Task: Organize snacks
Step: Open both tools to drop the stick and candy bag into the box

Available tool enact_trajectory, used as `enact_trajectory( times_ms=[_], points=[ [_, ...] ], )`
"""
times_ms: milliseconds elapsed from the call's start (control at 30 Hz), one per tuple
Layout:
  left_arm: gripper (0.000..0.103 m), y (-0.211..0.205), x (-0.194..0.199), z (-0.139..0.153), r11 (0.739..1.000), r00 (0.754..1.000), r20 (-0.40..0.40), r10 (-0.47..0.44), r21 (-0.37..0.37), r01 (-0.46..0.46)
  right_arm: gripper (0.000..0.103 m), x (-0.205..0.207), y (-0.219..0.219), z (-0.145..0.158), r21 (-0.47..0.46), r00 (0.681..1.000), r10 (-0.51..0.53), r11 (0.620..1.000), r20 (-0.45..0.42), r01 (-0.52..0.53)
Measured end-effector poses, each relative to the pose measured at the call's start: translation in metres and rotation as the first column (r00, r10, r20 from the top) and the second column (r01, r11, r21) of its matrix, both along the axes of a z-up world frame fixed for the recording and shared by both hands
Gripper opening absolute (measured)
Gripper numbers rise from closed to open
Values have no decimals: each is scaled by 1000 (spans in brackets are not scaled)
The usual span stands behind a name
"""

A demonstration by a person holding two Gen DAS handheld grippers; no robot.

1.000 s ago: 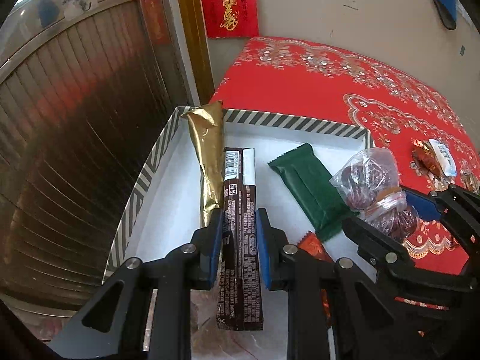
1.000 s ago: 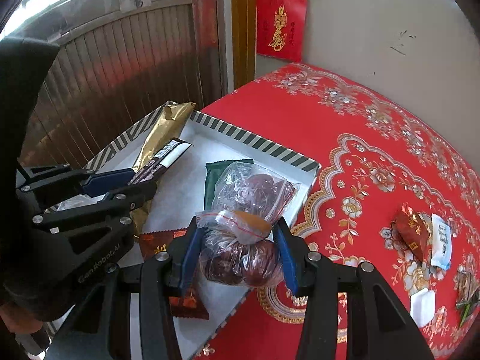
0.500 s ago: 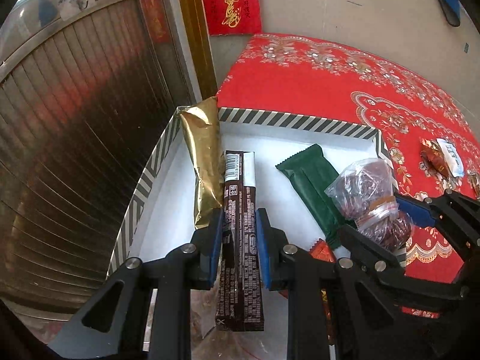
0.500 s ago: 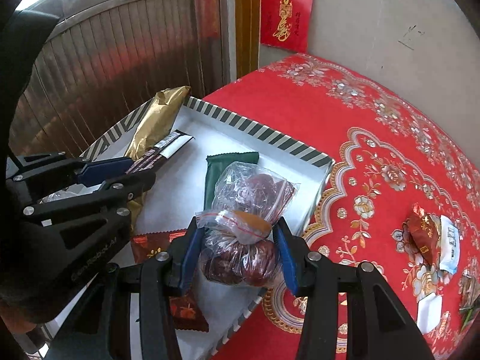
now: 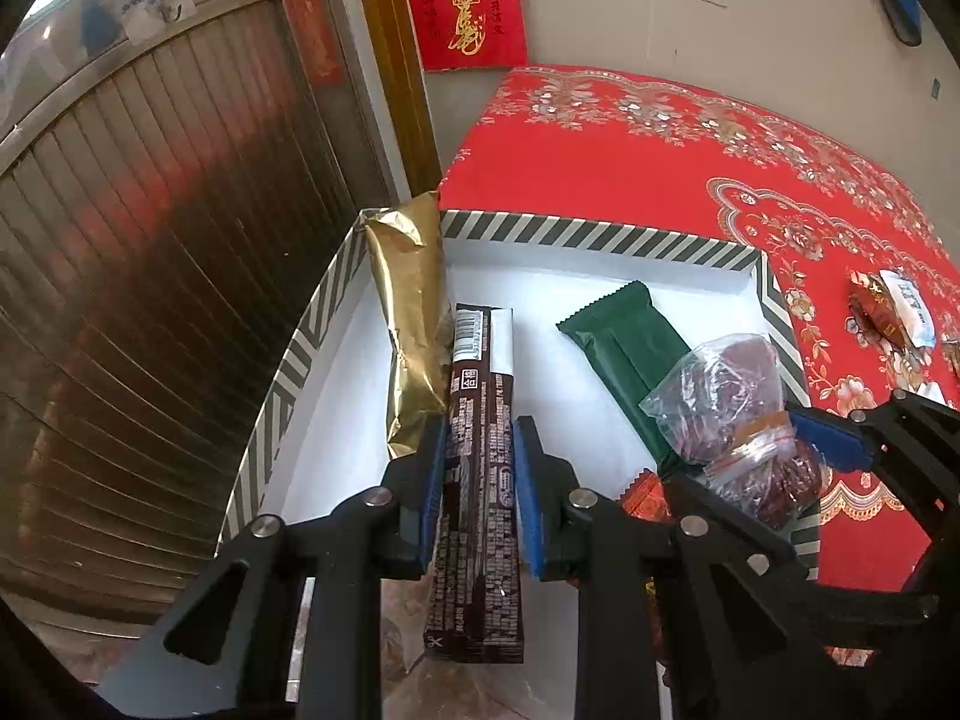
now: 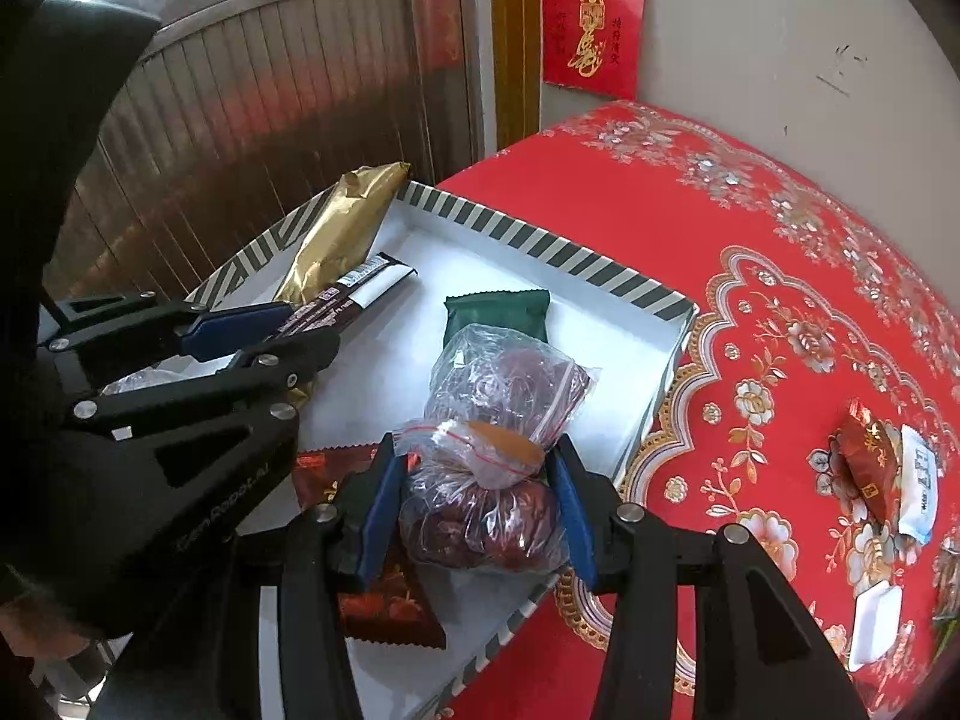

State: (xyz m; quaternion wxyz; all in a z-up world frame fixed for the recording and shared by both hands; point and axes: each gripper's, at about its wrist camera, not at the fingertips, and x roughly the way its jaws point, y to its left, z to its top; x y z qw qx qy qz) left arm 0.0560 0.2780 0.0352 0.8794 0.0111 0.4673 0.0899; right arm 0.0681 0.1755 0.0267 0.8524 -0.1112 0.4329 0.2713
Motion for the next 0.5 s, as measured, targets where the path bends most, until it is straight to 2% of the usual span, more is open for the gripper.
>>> enact_trajectory(
  times_ms=[100, 167, 233, 400, 500],
  points=[
    [27, 1, -1, 0, 1000, 1000, -3, 6, -7, -6, 52, -4, -4, 3, 13, 1000, -4, 1000, 9, 4],
    [38, 2, -2, 2, 1000, 1000, -1, 17, -6, -17, 52, -7, -8, 7, 16, 1000, -9, 1000, 26, 9],
    [63, 4, -4, 6, 1000, 1000, 13, 27, -15, -27, 53, -10, -13, 12, 25, 999, -14, 1000, 36, 14],
    [77, 3, -18, 21, 999, 998, 47, 33, -32, -32, 58, -21, -38, 29, 97, 997, -45, 995, 61, 39],
    [79, -3, -31, 32, 998, 997, 75, 29, -50, -25, 64, -32, -59, 39, 110, 993, -74, 992, 89, 65]
  ],
)
